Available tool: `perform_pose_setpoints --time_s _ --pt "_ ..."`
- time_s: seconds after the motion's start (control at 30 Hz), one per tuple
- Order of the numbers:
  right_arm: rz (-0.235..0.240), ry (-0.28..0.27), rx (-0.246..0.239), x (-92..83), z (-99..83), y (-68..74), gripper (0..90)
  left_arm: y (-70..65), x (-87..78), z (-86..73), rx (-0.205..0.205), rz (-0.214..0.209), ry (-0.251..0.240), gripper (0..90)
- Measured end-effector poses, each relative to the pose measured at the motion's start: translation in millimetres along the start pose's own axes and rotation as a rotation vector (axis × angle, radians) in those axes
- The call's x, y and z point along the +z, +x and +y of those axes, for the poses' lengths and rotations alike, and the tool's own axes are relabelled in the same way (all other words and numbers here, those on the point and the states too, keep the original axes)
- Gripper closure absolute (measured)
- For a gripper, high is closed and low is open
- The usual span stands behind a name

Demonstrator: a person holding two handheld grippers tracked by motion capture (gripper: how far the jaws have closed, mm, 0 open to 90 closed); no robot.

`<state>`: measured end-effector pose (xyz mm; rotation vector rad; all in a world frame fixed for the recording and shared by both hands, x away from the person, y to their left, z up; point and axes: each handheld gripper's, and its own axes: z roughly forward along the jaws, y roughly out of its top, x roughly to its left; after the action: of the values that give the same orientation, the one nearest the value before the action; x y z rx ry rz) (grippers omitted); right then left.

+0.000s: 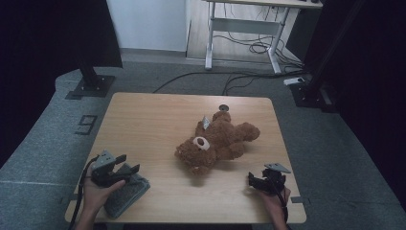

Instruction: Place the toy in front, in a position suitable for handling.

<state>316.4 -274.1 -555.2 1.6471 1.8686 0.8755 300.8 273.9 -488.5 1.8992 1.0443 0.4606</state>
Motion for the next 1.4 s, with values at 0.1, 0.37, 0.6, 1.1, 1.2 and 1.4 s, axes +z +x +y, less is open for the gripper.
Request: perform_pose_setpoints --time_s 0.1,0.37,0.6,1.1,1.2,1.4 --pt "0.031 -0.015 0.013 -1.3 -0.5 -2.8 12.7 -1.1 0.2 0.1 0.000 -0.004 -0.002 28.2" --pt "0.089 -0.068 -0.025 -7.1 2.3 0.4 12.9 -4.8 4.0 0.2 0.004 -0.016 0.007 28.1" --pt "0.149 -0.153 -0.059 -21.5 20.4 10.8 13.4 -6.9 4.6 0.2 0.009 -0.023 0.009 27.9" --pt "0.362 -0.186 -0.117 8.0 86.4 44.2 23.6 -3.8 3.5 -1.5 0.001 -0.023 0.009 28.0" --pt "0.389 -0.167 -0.126 13.7 84.9 47.9 36.5 -3.4 3.1 -2.0 -0.005 -0.017 0.001 28.0" --pt "0.469 -0.170 -0.147 18.1 74.9 63.8 65.6 -1.3 0.4 -1.8 -0.014 -0.005 -0.018 28.2"
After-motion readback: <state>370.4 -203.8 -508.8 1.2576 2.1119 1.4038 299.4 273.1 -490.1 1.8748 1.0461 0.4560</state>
